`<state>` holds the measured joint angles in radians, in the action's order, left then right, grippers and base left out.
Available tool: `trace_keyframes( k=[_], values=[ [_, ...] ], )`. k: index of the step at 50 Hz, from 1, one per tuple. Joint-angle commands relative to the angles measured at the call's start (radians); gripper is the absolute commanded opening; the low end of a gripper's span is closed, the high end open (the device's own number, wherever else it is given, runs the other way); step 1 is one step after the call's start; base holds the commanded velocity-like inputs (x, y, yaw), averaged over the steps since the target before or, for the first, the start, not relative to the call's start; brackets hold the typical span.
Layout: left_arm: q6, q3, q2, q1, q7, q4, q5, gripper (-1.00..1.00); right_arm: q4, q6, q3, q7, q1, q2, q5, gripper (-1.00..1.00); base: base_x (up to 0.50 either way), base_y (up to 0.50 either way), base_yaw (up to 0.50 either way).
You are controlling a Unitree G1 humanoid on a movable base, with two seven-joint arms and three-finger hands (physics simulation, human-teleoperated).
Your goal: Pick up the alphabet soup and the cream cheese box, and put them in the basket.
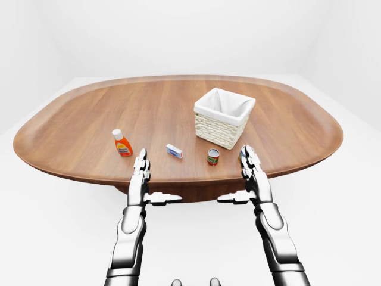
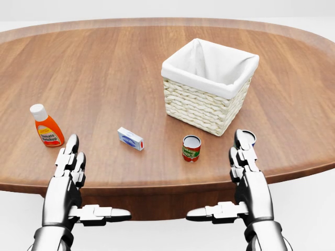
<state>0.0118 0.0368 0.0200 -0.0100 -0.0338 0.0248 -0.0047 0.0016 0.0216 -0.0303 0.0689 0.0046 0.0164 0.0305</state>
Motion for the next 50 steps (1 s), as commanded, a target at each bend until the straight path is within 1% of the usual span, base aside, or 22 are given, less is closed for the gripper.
trace_keyframes(
  k=[1,2,3,4,6,7,11,12,15,17,21,33,34,39,41,42,43,44,45,47,49,50],
  values=[
    [-0.008,-0.002,-0.001,0.002,0.002,-0.01,0.002,1.0,-0.001,-0.007,-0.003,-0.002,-0.002,0.001,0.003,1.0,0.0,0.0,0.0],
    [0.0,-0.001,-0.001,-0.001,0.001,0.0,0.001,1.0,0.01,0.002,-0.004,0.0,-0.005,0.001,0.005,1.0,0.0,0.0,0.0],
    [0.009,0.001,0.001,-0.004,0.0,0.011,0.001,1.0,0.005,-0.008,-0.004,-0.001,-0.005,0.0,0.008,1.0,0.0,-0.38,0.0],
    [0.01,0.001,0.001,-0.004,0.001,0.012,0.001,1.0,0.007,-0.006,-0.004,-0.001,-0.005,0.0,0.008,1.0,0.0,-0.38,0.0],
    [0.004,0.0,0.001,-0.001,0.0,0.004,0.001,1.0,0.006,-0.005,-0.004,0.0,-0.004,0.0,0.008,1.0,0.0,-0.38,0.0],
    [0.003,0.0,0.001,-0.001,0.0,0.003,0.001,1.0,-0.002,-0.011,-0.003,-0.001,-0.001,0.0,0.008,1.0,0.0,-0.38,0.0],
    [0.003,0.0,0.001,-0.001,0.0,0.003,0.001,1.0,0.005,-0.006,-0.003,-0.001,-0.004,0.0,0.008,1.0,0.0,-0.38,0.0],
    [0.003,0.0,0.001,-0.001,0.0,0.003,0.0,1.0,0.013,0.0,-0.004,0.0,-0.006,0.001,0.009,1.0,0.0,-0.38,0.0],
    [0.003,0.0,0.001,-0.001,0.0,0.003,0.001,1.0,-0.002,-0.012,-0.002,-0.002,-0.002,0.0,0.009,1.0,0.0,-0.38,0.0],
    [0.003,0.0,0.001,-0.001,0.0,0.003,0.001,1.0,0.009,-0.004,-0.004,0.0,-0.005,0.001,0.01,1.0,0.0,-0.38,0.0],
    [0.003,0.0,0.001,-0.001,0.0,0.003,0.001,1.0,0.001,-0.011,-0.003,-0.001,-0.004,0.001,0.01,1.0,0.0,-0.38,0.0],
    [0.003,0.0,0.001,-0.001,0.0,0.003,0.001,1.0,0.0,-0.01,-0.001,-0.003,-0.003,0.0,0.005,1.0,0.0,-0.37,0.0],
    [0.003,0.001,0.0,-0.001,0.0,0.003,0.0,1.0,0.007,-0.005,-0.002,-0.005,-0.005,0.001,0.004,1.0,0.0,-0.27,0.0],
    [0.003,0.001,0.0,-0.001,0.001,0.003,0.0,1.0,0.007,-0.006,-0.003,-0.011,-0.006,0.0,0.0,1.0,0.0,-0.14,0.0],
    [0.002,0.0,0.0,-0.001,0.0,0.003,0.001,1.0,0.011,-0.002,-0.002,-0.021,-0.008,0.001,-0.011,1.0,0.0,0.0,0.0],
    [0.003,0.0,0.001,-0.001,0.0,0.003,0.001,1.0,0.021,0.007,-0.002,-0.033,-0.011,0.001,-0.024,1.0,0.0,0.0,0.0],
    [0.002,0.0,0.001,-0.001,0.0,0.003,0.001,1.0,0.021,0.009,-0.002,-0.035,-0.011,0.0,-0.026,1.0,0.0,0.0,0.0],
    [0.005,0.0,0.0,-0.001,0.001,0.004,0.003,1.0,0.027,0.013,-0.003,-0.038,-0.013,0.001,-0.028,1.0,0.0,0.0,0.0],
    [0.006,-0.001,0.0,-0.001,0.001,0.006,0.003,1.0,0.027,0.01,-0.004,-0.051,-0.014,0.0,-0.037,1.0,0.0,0.0,0.0],
    [0.007,-0.001,0.001,-0.002,0.0,0.009,0.004,1.0,0.041,0.02,-0.009,-0.066,-0.022,0.0,-0.041,1.0,0.0,0.0,0.0],
    [0.017,0.0,0.002,-0.006,-0.001,0.025,0.005,1.0,0.048,0.028,-0.015,-0.095,-0.027,0.0,-0.053,1.0,0.0,0.0,0.0],
    [0.015,0.0,0.002,-0.006,-0.001,0.023,0.005,1.0,0.055,0.032,-0.017,-0.098,-0.031,0.002,-0.051,1.0,0.0,0.0,0.0]
  ],
)
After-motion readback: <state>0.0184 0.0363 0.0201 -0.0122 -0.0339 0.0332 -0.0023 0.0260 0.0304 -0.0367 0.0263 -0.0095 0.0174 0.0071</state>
